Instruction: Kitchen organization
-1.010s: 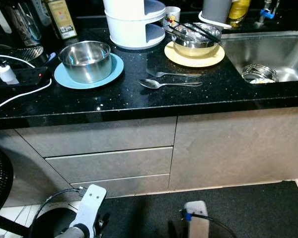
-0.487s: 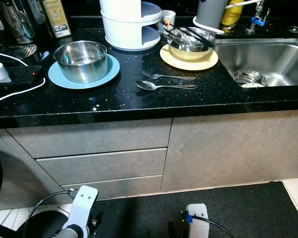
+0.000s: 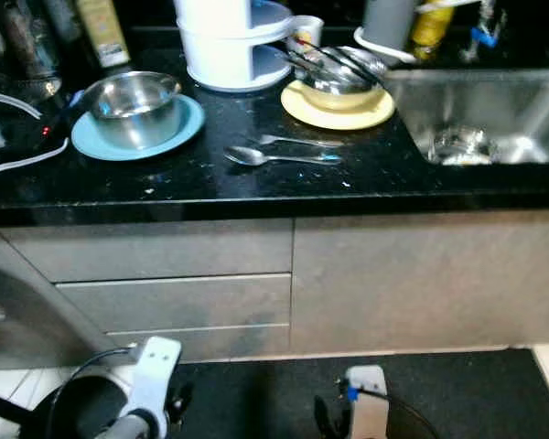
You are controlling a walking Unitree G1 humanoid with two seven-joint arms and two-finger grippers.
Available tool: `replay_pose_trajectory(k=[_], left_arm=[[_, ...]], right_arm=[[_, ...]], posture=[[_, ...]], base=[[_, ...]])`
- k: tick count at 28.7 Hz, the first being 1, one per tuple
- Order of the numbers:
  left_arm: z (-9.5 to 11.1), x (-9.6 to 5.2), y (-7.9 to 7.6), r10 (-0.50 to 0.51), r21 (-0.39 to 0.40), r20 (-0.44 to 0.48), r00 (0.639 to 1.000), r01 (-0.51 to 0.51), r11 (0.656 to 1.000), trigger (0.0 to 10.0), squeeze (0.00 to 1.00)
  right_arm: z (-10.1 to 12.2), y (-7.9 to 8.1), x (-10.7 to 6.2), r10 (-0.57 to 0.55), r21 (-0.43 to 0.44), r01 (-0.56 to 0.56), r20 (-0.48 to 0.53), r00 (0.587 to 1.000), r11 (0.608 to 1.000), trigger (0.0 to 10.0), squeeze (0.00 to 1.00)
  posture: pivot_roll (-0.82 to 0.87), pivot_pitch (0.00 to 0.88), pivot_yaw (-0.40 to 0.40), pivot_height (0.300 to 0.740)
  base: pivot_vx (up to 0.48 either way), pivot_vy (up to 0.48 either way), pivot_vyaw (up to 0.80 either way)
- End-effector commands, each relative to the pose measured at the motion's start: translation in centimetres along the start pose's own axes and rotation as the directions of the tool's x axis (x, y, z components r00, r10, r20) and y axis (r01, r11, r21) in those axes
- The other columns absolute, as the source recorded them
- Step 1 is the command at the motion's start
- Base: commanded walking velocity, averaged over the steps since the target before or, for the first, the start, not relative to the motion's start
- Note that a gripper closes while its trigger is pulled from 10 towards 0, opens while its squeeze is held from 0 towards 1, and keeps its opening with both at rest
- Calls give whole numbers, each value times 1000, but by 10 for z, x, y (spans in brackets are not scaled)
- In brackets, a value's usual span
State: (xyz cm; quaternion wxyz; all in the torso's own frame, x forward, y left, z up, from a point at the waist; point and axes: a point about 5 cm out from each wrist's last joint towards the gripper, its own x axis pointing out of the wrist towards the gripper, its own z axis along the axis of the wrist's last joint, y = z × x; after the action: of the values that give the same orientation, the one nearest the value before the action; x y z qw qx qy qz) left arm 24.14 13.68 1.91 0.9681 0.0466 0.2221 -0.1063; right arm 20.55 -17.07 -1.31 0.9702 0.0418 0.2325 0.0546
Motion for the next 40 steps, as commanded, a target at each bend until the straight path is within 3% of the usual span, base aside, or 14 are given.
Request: replay_pose_trajectory(k=[1,13,21,27,31,36,38,40], left_arm=[[-8,-3,5,16,23,-23,1000,-15,1000,10000,0],[-3,1,7,34,-33,-1,999,-34,999,10000,0],[-4,1,12,49,5,-17,999,-49,999,10000,0],[12,1,9,3,83,55,998,-8,996,10000,0],[18,1,14,15,48,85,996,-19,999,10000,0],[25,1,17,14,79,119,993,-23,997,10000,0],[42,-1,18,-33,70,195,980,19,997,10000,0],[63,-7,26,-56,56,292,955,42,998,10000,0]], right_arm=[[-10,5,-3,5,20,-4,-26,1000,1000,10000,0],[0,6,4,27,-16,-27,2,1000,1000,10000,0],[4,5,7,32,-28,-31,11,999,999,10000,0],[13,-1,11,24,-27,-23,41,999,999,10000,0],[31,-7,14,17,-35,-13,118,993,999,10000,0],[44,-10,14,34,-7,-33,181,983,999,10000,0],[81,0,11,166,108,-213,335,928,971,10000,0],[133,14,0,287,156,-421,523,803,894,10000,0]], posture=[[-79,221,-10,740],[-94,197,-29,740],[-91,189,-32,740],[-83,165,-29,740],[-87,147,-29,740],[-87,137,-32,740],[-80,130,-35,740],[-82,129,-35,740]], base=[[0,0,0],[0,400,0],[0,0,0],[0,0,0],[0,0,0],[0,0,0],[0,0,0],[0,0,0]])
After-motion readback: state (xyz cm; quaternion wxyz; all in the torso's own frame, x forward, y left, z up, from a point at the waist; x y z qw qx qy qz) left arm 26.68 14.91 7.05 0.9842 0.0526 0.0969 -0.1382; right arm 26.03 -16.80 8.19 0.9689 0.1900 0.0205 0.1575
